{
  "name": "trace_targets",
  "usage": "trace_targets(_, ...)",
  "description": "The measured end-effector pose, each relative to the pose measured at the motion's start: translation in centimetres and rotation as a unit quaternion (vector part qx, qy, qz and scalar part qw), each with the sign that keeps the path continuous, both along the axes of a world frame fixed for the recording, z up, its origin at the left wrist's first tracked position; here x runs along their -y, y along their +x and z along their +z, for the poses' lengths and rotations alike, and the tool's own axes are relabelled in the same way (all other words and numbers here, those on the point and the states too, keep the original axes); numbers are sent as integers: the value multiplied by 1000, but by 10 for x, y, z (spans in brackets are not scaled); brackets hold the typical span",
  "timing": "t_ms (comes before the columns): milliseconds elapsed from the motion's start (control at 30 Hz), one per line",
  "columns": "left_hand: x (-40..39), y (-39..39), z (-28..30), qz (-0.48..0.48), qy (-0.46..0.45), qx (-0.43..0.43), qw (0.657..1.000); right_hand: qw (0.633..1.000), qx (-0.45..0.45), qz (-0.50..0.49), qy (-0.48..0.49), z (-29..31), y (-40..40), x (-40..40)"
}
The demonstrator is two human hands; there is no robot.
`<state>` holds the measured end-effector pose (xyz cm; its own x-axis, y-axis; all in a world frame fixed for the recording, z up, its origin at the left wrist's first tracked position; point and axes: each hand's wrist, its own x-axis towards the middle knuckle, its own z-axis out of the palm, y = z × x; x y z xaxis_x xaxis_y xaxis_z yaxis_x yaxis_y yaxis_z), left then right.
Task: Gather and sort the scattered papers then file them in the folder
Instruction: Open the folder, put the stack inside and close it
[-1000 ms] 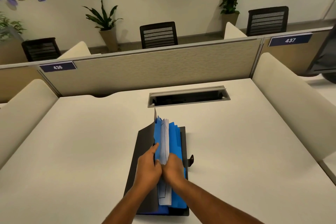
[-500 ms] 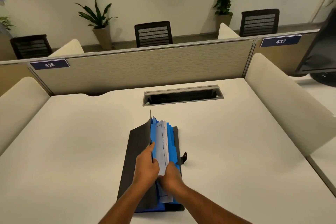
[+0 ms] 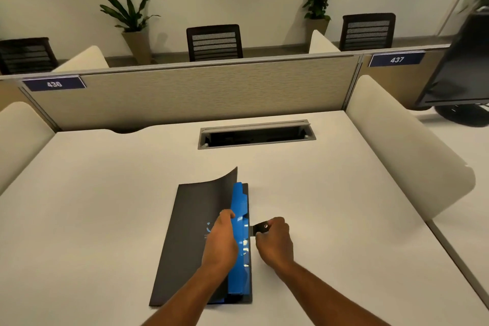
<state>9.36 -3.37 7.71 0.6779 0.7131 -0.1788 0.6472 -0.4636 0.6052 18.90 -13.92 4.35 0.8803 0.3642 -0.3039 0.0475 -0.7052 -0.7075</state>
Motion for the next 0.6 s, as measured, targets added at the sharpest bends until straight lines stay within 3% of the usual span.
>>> trace_targets(200, 7, 0, -18, -22, 11, -3, 1000, 998, 13, 38, 53, -10, 13, 1)
trace_targets(400, -5, -11, -46, -35, 20, -58, 998, 986, -62, 46, 146, -15, 13, -6)
trace_targets(600, -40, -45, -59, -163, 119, -110, 973, 976, -81, 106, 169, -9, 22, -18)
